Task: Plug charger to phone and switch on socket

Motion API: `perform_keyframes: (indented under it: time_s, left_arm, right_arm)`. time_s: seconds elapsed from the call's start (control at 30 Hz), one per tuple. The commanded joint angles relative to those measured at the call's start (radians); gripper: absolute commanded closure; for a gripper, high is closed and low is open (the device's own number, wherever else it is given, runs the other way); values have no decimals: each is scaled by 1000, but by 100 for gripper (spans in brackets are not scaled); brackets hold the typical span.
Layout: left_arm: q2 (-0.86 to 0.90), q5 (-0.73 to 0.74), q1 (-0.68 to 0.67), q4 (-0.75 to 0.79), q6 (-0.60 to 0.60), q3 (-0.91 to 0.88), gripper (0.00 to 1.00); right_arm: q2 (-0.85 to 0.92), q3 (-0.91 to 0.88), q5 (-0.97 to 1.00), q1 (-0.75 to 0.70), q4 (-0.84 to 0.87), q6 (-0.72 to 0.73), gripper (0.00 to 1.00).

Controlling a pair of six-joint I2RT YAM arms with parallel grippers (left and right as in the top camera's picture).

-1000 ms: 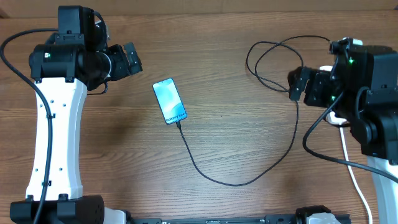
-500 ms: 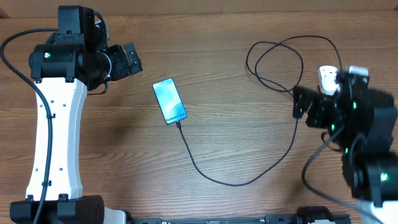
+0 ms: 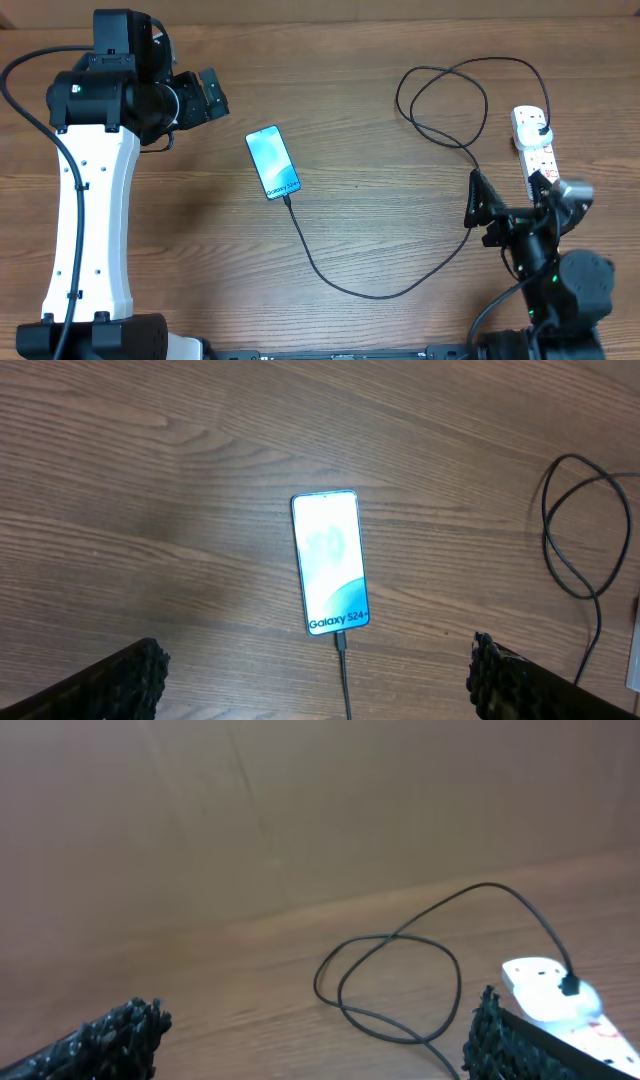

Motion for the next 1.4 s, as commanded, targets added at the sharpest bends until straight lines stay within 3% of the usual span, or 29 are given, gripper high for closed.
perform_keyframes:
  time_s: [0.0, 0.5, 0.9, 1.17, 1.37]
  left_arm:
    - [-13, 9, 0, -2, 14, 11, 0]
    - [-13, 9, 0, -2, 14, 11, 0]
    - [-13, 9, 0, -2, 14, 11, 0]
    - [-13, 9, 0, -2, 14, 11, 1]
    - [-13, 9, 0, -2, 14, 11, 0]
  right_arm:
    - [-79, -116, -5, -2, 81, 55, 0]
    - [-280, -402, 7, -1, 321, 129, 0]
    - [-376, -507, 9, -1, 416, 128, 0]
    - [-376, -505, 40, -1, 389, 121, 0]
    - [-376, -505, 59, -1, 224, 121, 0]
